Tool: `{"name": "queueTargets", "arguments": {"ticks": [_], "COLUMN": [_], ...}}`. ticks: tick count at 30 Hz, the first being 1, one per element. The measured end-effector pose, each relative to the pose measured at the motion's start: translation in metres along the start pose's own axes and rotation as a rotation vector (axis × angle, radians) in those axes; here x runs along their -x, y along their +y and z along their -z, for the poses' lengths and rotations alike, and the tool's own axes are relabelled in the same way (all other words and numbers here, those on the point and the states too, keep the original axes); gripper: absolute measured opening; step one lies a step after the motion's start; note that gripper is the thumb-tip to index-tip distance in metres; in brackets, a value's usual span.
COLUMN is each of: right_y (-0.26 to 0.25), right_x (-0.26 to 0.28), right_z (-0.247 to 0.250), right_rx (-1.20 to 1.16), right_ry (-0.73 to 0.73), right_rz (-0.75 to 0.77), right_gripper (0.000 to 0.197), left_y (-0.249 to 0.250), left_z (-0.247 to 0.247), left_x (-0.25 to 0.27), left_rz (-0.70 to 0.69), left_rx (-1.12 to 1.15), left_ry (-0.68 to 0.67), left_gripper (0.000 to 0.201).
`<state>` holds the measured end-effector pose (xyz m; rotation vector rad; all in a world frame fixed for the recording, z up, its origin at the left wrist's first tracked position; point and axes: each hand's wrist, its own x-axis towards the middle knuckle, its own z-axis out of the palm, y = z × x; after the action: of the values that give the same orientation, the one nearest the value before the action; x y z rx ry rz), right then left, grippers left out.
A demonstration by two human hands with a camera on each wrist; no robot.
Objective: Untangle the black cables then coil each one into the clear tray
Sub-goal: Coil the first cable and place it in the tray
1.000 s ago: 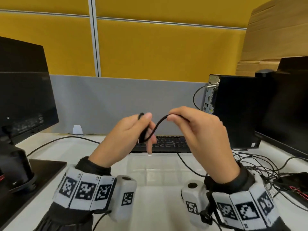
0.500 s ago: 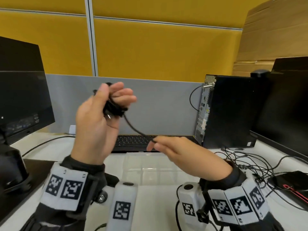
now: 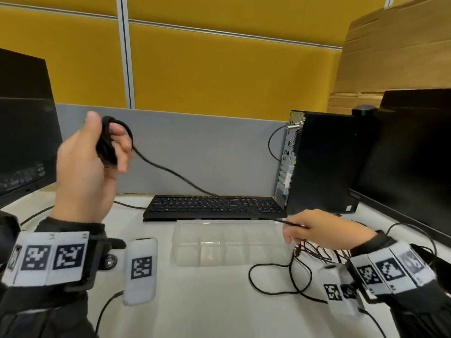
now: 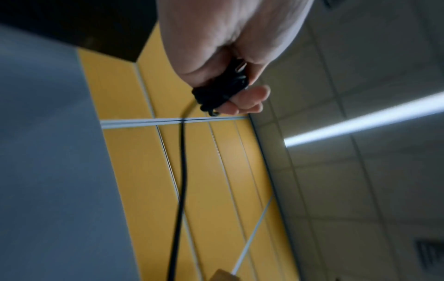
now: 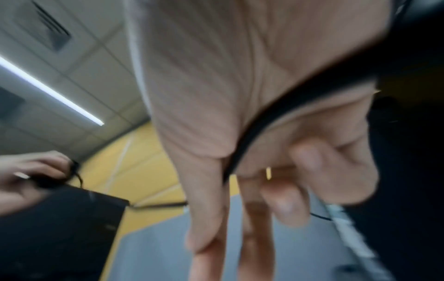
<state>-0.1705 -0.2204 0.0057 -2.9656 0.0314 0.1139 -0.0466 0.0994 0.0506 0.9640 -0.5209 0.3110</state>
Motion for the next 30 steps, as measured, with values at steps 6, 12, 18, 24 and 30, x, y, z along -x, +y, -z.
{"name": "queueTargets", "arguments": {"ticks": [6,12,18,24,30], "right_y": [0.026,0.034,0.040,0.062,0.048], "right_x": [0.000,0.022,0.050,0.040,0.023], "right_z": [-0.003,0.015,0.041,0.045,0.043], "right_rx": [0.076,-0.498,-0.674,-0.254,0.149], "right_ry": [0.026,0.173,0.152,0.888,0.726], "right_rz": [-0.317,-0.209,-0.281,-0.324,-0.576], "right_gripper": [0.052,0.043,0.032,0.018,0.049], "left_y": [0.009,0.003,-0.004,-0.002,0.002], "left_z": [0.000,0.016,0.021,0.005,-0.015], "left_x": [0.004,-0.010,-0.015,-0.005,0.013], "left_rz": [-0.019,0.069,0.107,0.157,0.169], "left_rx": [-0.269,-0.198,-0.219,-0.239,-0.237], "left_ry": [-0.034,0.022,0.079,-0.001,-0.054], "left_gripper": [0.054,0.041,0.039,0.041,0.040]}}
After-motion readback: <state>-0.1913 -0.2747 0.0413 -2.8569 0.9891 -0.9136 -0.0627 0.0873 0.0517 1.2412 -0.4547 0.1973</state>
